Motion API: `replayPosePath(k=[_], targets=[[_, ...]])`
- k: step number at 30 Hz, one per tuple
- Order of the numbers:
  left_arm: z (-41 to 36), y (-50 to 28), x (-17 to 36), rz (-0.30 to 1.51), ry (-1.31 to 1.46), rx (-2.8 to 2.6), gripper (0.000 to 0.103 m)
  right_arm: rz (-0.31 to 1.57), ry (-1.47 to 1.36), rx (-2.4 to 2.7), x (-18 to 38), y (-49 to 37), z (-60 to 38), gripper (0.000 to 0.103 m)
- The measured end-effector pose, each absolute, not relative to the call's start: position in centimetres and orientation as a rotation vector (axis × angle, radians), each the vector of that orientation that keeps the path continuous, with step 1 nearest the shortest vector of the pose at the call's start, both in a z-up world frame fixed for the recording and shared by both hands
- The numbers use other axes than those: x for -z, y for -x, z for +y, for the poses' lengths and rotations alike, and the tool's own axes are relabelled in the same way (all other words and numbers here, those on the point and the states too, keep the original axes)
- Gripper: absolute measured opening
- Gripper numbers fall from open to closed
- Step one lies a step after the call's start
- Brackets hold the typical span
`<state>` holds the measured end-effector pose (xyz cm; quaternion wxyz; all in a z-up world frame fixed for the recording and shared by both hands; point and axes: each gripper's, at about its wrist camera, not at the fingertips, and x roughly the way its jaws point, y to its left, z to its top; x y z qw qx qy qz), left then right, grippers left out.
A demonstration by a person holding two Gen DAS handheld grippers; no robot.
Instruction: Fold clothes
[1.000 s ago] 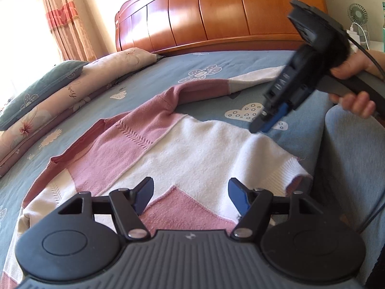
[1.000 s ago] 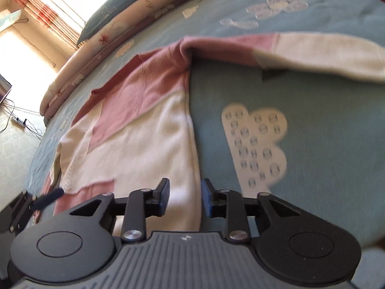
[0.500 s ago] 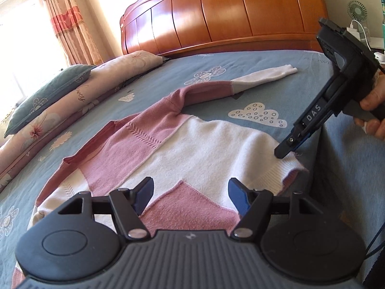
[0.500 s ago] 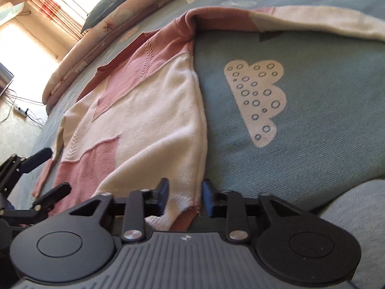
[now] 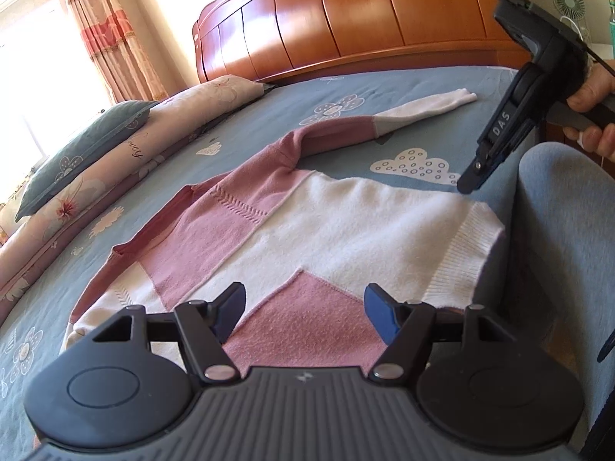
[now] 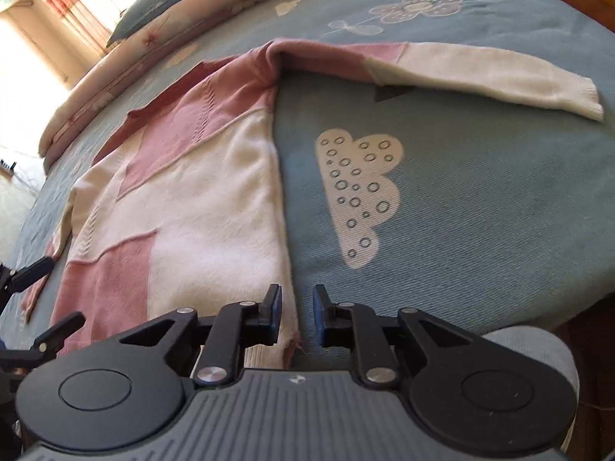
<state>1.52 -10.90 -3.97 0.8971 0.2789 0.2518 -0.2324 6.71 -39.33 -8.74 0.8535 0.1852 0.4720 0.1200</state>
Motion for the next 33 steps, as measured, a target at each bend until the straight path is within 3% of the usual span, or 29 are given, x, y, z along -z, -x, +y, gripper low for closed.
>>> replayPosePath(k=[5,10,17,21,28,33], targets=[[-10.4,-2.5,4.1,0.539,-0.597,0.469,0.070,0.923,-0.401,-0.306,7.4,-6.9,-38.6,0.028],[-10.4,-5.0,5.0,0.603,-0.559,0.454,0.070,0.909,-0.315,-0.402,7.2,-8.6,-35.2,0.028],[-7.9,-3.8,8.7,0.788,-0.498,0.425,0.070,0.988,-0.189,-0.421,9.7,-7.9,-32.7,0.030],[-4.3,-3.4,8.1,0.936,-0.286,0.459,0.075,1.024,-0.193,-0.423,9.0,-7.3,-33.4,0.031],[-3.2,-8.7,5.1,0.821,-0.247,0.348,0.076,0.833,-0.017,-0.509,3.9,-12.6,-27.6,0.046],[-1.8,-12.0,5.2,0.853,-0.141,0.257,0.076,0.877,0.047,-0.580,5.0,-15.5,-22.6,0.048]])
